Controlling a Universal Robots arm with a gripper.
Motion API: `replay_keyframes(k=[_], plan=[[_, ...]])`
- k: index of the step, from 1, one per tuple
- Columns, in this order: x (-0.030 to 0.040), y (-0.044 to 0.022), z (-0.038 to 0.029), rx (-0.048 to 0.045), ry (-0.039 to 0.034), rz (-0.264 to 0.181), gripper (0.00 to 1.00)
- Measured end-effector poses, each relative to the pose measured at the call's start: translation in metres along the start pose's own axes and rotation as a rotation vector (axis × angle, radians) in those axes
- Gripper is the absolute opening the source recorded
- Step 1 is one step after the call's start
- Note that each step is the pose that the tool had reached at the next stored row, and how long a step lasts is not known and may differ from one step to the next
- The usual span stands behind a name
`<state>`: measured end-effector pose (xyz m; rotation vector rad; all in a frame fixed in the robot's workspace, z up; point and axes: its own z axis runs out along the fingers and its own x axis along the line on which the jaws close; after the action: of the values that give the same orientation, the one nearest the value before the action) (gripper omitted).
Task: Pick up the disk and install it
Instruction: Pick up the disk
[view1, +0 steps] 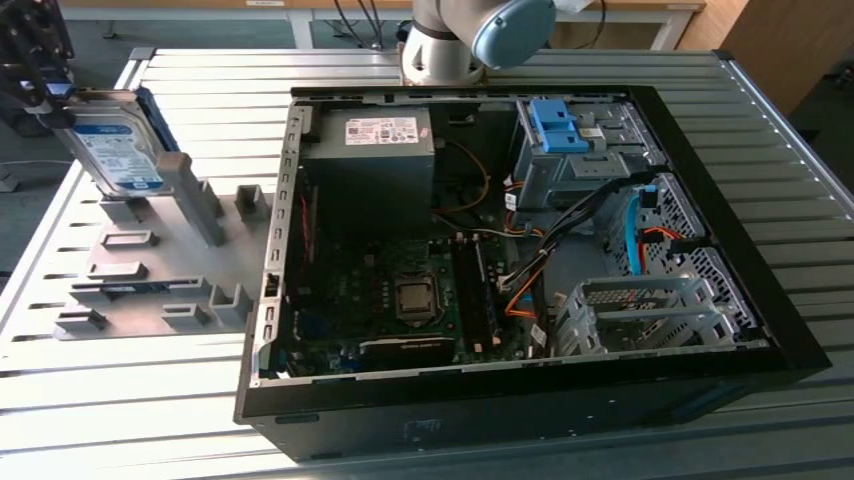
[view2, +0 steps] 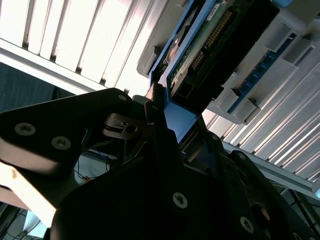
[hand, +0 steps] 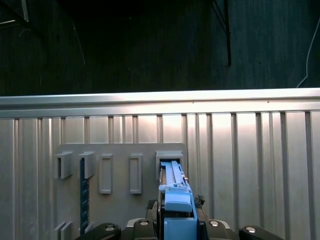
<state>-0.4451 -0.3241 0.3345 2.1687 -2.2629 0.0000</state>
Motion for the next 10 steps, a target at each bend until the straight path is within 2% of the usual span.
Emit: replay_keyframes(k=[10], plan=[[0.0000, 0.0001, -0.0090, 0.0007, -0.0001, 0.000, 0.36]])
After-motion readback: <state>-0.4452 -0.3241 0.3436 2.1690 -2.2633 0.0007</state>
